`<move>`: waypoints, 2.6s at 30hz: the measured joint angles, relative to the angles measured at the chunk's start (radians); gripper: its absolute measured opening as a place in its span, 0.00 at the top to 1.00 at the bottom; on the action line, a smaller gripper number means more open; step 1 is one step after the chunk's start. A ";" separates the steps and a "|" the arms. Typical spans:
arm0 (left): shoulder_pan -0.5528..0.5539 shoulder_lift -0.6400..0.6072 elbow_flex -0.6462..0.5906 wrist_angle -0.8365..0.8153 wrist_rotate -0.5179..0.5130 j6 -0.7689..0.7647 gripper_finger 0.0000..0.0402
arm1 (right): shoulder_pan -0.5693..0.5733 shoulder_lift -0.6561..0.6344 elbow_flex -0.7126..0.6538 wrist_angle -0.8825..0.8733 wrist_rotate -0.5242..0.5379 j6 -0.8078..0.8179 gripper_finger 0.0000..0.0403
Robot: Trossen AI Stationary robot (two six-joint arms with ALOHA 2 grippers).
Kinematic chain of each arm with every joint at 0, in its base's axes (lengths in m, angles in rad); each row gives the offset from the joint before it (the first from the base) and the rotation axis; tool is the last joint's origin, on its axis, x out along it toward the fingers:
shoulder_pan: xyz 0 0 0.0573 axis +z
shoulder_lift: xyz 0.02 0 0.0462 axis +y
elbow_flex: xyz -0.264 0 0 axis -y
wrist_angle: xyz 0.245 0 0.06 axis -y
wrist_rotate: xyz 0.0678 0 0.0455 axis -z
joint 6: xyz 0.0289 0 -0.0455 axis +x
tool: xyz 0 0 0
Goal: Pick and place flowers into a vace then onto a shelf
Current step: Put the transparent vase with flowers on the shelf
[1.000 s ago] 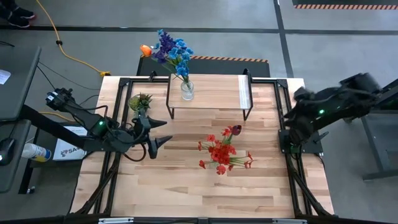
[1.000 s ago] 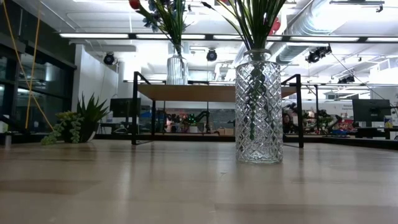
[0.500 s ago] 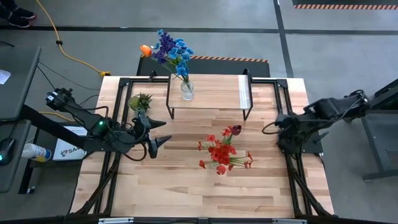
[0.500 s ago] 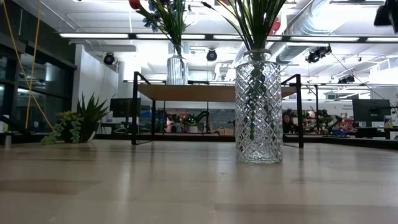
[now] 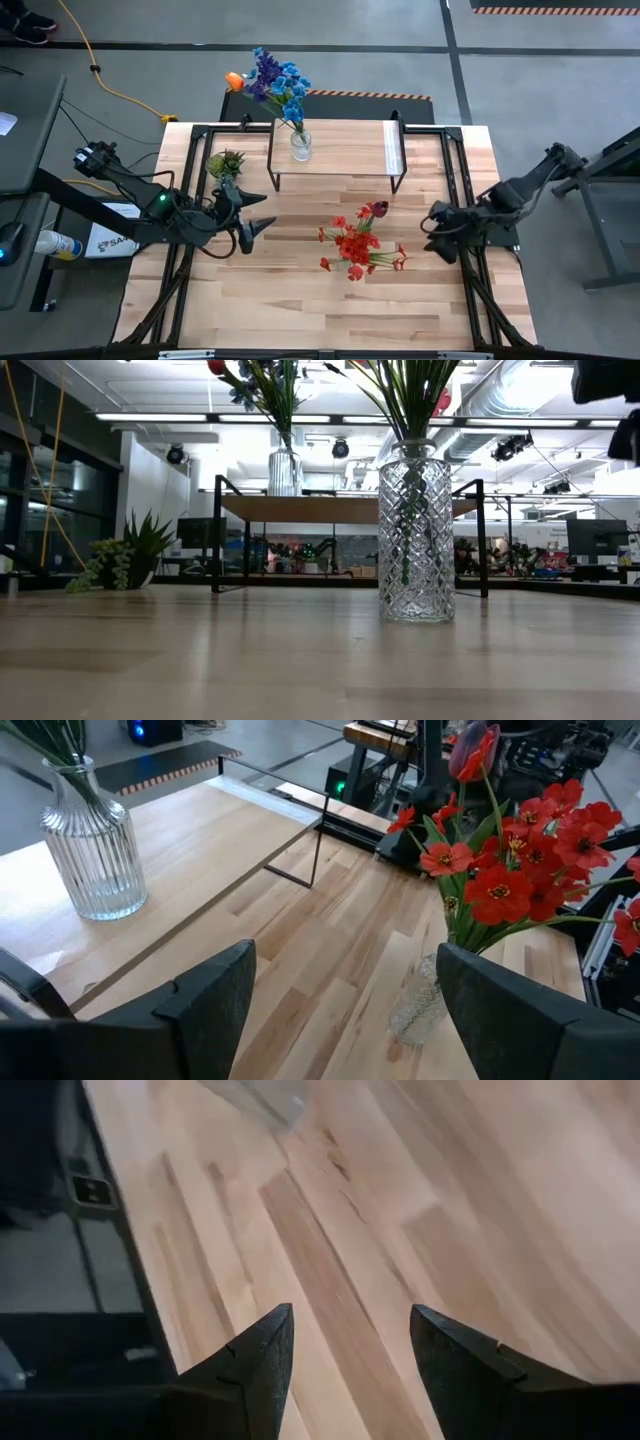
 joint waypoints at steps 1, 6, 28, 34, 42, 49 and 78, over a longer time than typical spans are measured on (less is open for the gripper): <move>0.000 0.000 0.000 0.000 0.000 0.000 0.15 | 0.010 0.000 -0.027 0.051 0.015 0.002 0.52; 0.000 0.000 0.000 0.000 0.000 -0.007 0.15 | 0.044 0.013 -0.151 0.283 0.065 0.011 0.52; 0.000 0.000 0.000 0.001 0.001 -0.011 0.15 | 0.050 0.059 -0.306 0.582 0.356 -0.009 0.52; 0.000 0.000 0.000 0.001 0.001 -0.011 0.15 | 0.050 0.059 -0.305 0.665 0.400 -0.052 0.52; 0.000 0.000 0.000 0.001 0.002 -0.012 0.15 | 0.050 0.059 -0.305 0.686 0.407 -0.105 0.52; 0.000 0.000 0.000 0.001 0.002 -0.011 0.15 | 0.050 0.059 -0.305 0.686 0.373 -0.132 0.41; 0.000 0.000 0.000 -0.008 0.000 -0.011 0.15 | 0.051 0.229 -0.305 0.942 0.385 -0.253 0.28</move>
